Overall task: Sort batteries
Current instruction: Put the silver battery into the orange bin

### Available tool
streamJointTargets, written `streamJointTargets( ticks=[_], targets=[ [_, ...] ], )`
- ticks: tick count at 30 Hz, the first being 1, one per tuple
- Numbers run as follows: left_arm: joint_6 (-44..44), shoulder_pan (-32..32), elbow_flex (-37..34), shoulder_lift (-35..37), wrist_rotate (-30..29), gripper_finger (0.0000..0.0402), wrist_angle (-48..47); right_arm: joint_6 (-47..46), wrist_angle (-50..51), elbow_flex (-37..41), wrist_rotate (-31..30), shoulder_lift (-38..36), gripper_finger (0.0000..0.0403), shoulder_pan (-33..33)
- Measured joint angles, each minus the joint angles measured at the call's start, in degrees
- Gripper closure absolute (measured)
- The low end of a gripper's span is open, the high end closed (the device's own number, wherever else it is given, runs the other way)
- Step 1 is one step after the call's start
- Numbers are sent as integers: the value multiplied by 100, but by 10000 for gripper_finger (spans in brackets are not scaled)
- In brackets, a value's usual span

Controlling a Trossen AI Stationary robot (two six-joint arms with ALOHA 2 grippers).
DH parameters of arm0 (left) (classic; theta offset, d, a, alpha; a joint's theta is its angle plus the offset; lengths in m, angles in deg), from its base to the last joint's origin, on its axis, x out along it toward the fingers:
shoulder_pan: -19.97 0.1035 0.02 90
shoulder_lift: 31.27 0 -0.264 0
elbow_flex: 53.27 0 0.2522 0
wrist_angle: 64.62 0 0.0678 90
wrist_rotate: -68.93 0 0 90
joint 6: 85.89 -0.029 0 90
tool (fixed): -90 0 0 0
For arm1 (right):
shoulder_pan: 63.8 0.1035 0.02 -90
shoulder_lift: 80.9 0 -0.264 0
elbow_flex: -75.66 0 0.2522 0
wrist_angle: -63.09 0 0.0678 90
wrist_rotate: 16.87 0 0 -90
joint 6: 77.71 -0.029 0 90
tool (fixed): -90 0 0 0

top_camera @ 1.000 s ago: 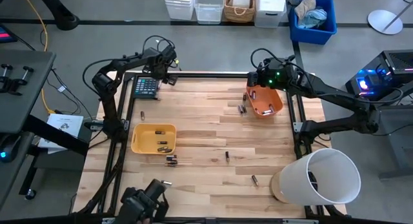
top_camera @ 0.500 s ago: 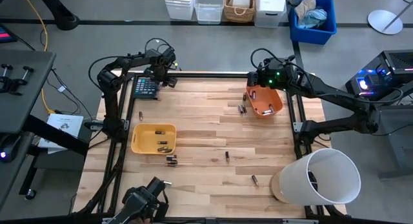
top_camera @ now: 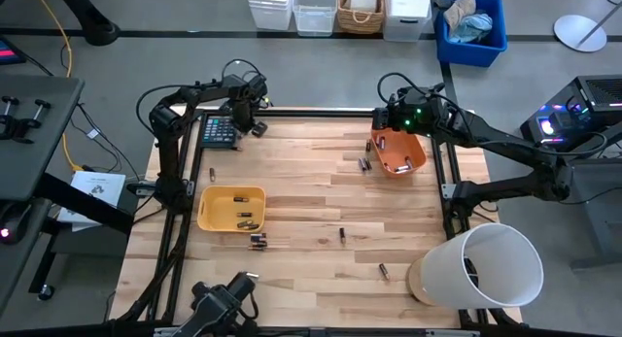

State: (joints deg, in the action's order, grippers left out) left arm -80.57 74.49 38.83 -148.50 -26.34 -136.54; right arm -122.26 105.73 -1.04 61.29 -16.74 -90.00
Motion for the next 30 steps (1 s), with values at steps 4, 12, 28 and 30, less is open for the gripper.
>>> streamJointTargets(
  ticks=[4,12,28,30],
  targets=[
    [38,-251,26,22,466,374,-81,-18,0,0,0,0,402,0],
    [121,-1227,836,138,1233,375,580,-49,-65,0,0,0,402,0],
    [2087,-3442,2336,-882,2200,375,4526,-488,-2312,2,189,0,402,0],
    [2304,-3563,2607,-1245,2284,375,5138,-601,-2536,2,197,0,402,0]
  ],
)
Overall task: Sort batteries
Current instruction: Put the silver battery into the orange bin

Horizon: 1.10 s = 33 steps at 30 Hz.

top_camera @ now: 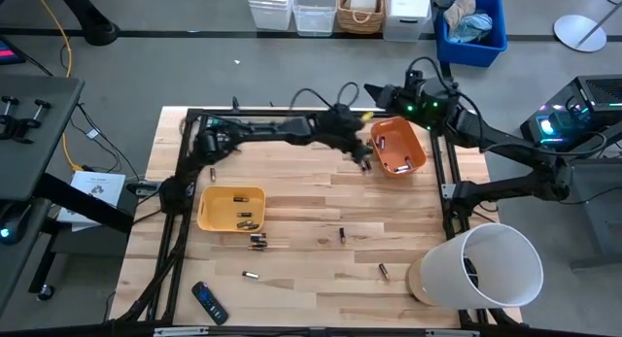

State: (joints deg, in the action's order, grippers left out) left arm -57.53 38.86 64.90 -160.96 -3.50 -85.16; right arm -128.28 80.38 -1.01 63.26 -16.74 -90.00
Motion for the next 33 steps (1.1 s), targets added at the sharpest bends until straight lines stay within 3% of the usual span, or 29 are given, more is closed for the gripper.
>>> streamJointTargets(
  ticks=[4,8,14,16,21,24,29,33],
  targets=[
    [513,-129,789,-792,-64,375,899,-61,-394,0,15,0,402,0],
    [460,-179,1497,-1474,-372,373,1492,-63,-496,0,75,0,402,0],
    [-110,-286,1760,-1682,-603,272,1302,-97,-496,0,263,0,402,0],
    [-260,-293,1762,-1567,-399,231,1078,-90,-494,0,297,0,402,0],
    [-485,-26,1778,-1114,1011,171,-22,-44,-494,0,302,0,402,0],
    [-681,184,1777,-776,1219,170,-1202,53,-498,0,302,0,402,0],
    [-1882,413,1537,35,1230,199,-3020,194,-498,0,304,0,402,-1],
    [-2243,449,510,1018,1039,227,-3260,437,-494,0,534,0,402,-2]
  ],
)
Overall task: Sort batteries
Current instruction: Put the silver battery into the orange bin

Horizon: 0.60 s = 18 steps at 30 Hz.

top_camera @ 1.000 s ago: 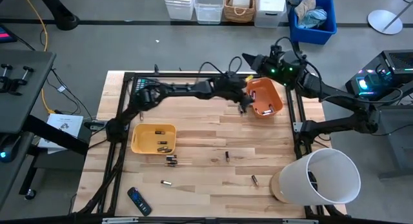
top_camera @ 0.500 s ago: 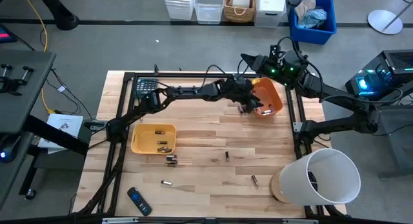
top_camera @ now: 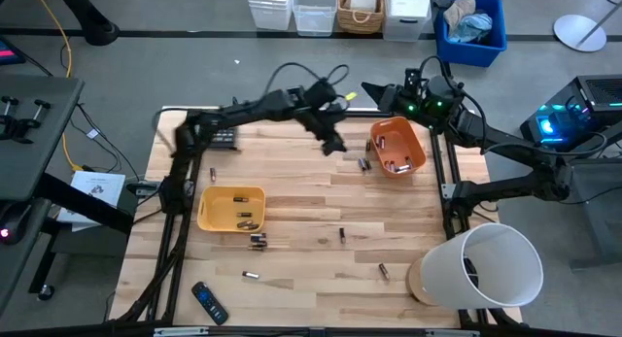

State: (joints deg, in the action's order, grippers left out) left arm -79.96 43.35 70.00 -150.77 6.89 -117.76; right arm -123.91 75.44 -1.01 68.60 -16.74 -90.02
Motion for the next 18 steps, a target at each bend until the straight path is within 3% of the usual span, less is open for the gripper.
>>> streamJointTargets(
  ticks=[2,6,10,14,18],
  targets=[
    [31,-26,-886,661,-8,239,409,155,9,0,212,0,402,3],
    [712,-241,-3205,2314,-99,258,2094,644,46,0,503,0,402,155],
    [1629,-715,-5495,3926,-817,268,3405,1004,160,0,499,0,402,390],
    [1950,-1393,-6872,5250,-1197,270,3465,1024,311,0,469,43,402,572],
    [1374,-2324,-7202,5978,-1216,265,2262,1023,524,0,472,180,394,701]
  ],
)
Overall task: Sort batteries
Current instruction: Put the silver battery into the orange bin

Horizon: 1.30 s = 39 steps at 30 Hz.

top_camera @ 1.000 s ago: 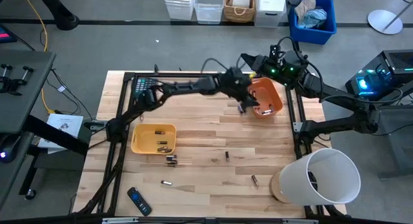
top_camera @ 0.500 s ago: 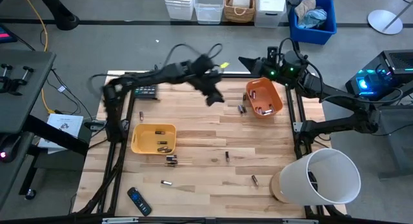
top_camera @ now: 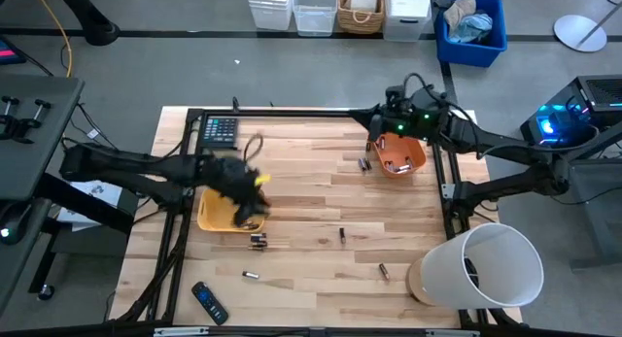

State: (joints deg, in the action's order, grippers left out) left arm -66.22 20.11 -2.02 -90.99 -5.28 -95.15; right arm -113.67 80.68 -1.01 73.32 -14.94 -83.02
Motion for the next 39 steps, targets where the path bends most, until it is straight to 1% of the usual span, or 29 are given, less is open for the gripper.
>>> streamJointTargets(
  ticks=[3,5,8,12,15,17,20,22,26,31,34,35,37,39],
  targets=[
    [-514,-764,210,66,-50,251,-1068,0,218,0,9,117,382,27],
    [-662,-1254,392,-60,-63,236,-1441,0,317,0,13,185,374,25],
    [-616,-1961,642,-358,-63,208,-1475,59,535,0,19,242,360,23],
    [-270,-2853,980,-1006,-100,175,-1474,337,927,0,32,240,346,10],
    [-103,-3398,1218,-1655,-185,161,-1361,527,1131,2,30,232,342,10],
    [-14,-3653,1336,-2116,-439,159,-1367,630,1217,2,30,224,341,10],
    [335,-3826,1528,-2741,-947,160,-1318,645,1296,2,30,224,341,10],
    [660,-3824,1619,-3080,-1145,162,-1336,645,1332,2,30,224,341,10],
    [1038,-3800,1690,-3551,-1162,162,-1315,662,1396,2,30,224,341,10],
    [978,-3945,1669,-3946,-1172,163,-1446,779,1435,2,30,224,341,10],
    [1202,-3921,1683,-4138,-1160,170,-1484,796,1496,2,32,224,341,10],
    [1210,-3910,1685,-4195,-1148,180,-1521,798,1528,2,31,224,341,10],
    [1192,-3863,1684,-4219,-1200,220,-1555,798,1599,2,30,224,341,10],
    [1286,-3723,1672,-4206,-1199,285,-1594,798,1689,2,30,224,341,10]
  ],
)
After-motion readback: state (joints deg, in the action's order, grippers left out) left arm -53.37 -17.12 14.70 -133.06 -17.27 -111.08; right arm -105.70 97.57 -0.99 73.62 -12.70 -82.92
